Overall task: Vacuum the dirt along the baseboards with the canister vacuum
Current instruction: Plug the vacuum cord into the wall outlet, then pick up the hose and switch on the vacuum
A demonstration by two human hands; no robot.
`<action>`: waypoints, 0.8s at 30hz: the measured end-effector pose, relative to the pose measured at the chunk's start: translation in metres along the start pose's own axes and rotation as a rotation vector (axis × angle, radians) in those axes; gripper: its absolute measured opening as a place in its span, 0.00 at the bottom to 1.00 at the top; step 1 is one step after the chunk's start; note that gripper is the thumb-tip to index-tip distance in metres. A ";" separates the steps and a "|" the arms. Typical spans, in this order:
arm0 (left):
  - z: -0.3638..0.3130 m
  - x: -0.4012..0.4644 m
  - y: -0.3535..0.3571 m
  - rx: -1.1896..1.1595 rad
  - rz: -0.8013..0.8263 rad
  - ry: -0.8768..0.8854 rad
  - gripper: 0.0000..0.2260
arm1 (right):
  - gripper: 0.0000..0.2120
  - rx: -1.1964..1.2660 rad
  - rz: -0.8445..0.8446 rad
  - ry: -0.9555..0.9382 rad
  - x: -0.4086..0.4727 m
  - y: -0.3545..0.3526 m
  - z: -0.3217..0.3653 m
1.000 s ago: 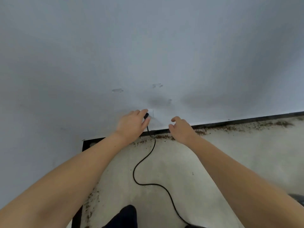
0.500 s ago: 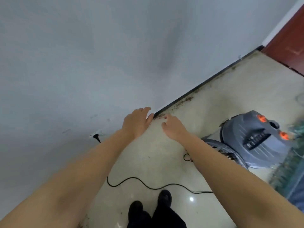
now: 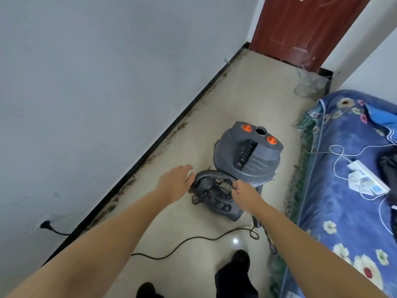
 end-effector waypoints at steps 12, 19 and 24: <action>-0.043 0.156 0.184 -0.658 -0.052 -0.676 0.15 | 0.14 -0.166 -0.023 -0.320 0.190 -0.065 -0.097; -0.005 0.224 0.236 -1.007 -0.180 -1.054 0.20 | 0.19 -0.594 -0.189 -0.666 0.266 -0.037 -0.067; 0.008 0.246 0.268 -1.373 -0.378 -1.296 0.14 | 0.19 -0.605 -0.295 -0.769 0.285 -0.026 -0.084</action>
Point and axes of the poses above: each hand's wrist, its own x-axis towards the middle knuckle, its own y-axis out of the palm, z = x × y, the point moved 1 cm from there along x, towards the middle knuckle, and after that the axes turned 10 degrees about y, right-handed, at the moved point
